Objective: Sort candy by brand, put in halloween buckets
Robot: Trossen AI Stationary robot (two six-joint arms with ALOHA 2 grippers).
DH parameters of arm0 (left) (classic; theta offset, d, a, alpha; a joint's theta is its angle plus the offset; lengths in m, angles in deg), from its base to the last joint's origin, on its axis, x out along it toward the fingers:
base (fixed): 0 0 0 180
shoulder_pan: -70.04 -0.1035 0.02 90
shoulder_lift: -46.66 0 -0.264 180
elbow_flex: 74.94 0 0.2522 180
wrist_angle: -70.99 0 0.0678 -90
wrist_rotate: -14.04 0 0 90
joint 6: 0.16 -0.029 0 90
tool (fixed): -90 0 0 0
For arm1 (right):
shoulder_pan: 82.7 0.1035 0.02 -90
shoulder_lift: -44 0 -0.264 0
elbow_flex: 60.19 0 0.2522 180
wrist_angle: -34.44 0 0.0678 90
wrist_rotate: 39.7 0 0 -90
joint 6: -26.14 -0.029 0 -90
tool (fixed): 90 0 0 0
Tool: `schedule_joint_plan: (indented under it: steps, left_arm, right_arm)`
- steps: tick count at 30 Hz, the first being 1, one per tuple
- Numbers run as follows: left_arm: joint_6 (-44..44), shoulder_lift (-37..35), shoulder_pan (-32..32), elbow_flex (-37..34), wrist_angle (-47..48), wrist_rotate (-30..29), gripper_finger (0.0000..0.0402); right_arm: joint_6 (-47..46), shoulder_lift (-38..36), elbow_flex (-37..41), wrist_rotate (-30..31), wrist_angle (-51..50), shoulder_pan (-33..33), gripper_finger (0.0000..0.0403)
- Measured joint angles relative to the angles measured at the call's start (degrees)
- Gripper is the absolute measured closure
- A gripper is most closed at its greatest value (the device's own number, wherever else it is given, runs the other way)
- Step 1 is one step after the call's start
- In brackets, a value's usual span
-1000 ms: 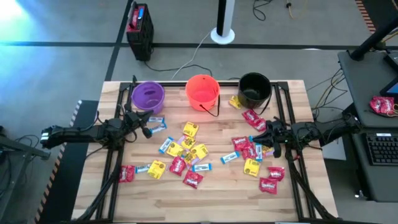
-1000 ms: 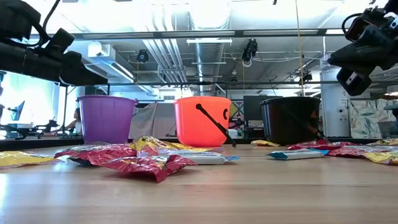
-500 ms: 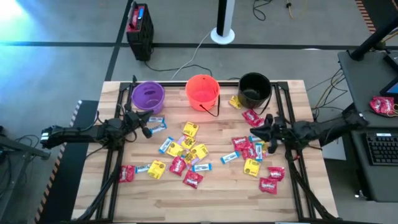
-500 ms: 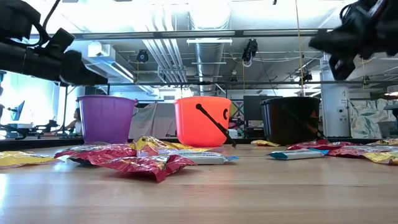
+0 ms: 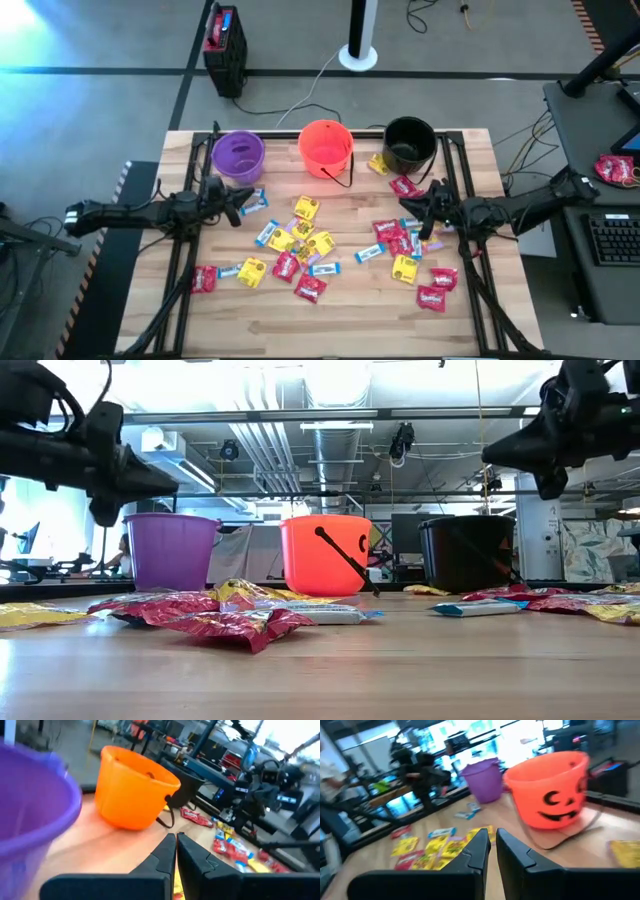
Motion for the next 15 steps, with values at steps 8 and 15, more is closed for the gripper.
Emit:
schedule_joint_plan:
  steps: [8, 15]
  left_arm:
    - [-12.05, 2.87, -0.03, 0.0, -10.58, -0.81, 0.0402]
    - [-15.95, 3.18, -0.14, 2.86, -15.51, -1.75, 0.0402]
  right_arm:
    - [10.47, 0.42, 0.0, 5.27, -0.43, -0.04, 0.0374]
    - [23.35, 3.72, 0.04, -8.51, 4.33, 1.57, 0.0374]
